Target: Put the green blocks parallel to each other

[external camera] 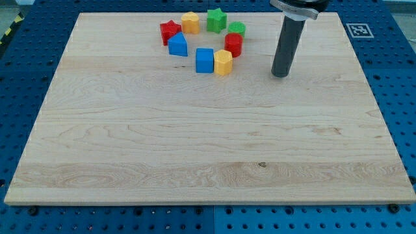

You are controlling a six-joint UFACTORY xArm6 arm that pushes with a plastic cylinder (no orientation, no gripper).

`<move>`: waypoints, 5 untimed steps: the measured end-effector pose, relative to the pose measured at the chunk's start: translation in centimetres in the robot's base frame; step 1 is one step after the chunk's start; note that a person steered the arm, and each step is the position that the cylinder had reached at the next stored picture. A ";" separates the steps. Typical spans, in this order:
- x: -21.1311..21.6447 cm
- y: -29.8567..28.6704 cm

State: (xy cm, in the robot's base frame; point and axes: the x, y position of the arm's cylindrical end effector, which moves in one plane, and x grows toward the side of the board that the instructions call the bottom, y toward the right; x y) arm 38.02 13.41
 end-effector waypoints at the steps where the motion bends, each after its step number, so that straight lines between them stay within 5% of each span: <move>1: 0.0 0.0; 3: -1.7 4.3; 5: -10.5 0.4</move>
State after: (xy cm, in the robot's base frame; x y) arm 27.48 13.79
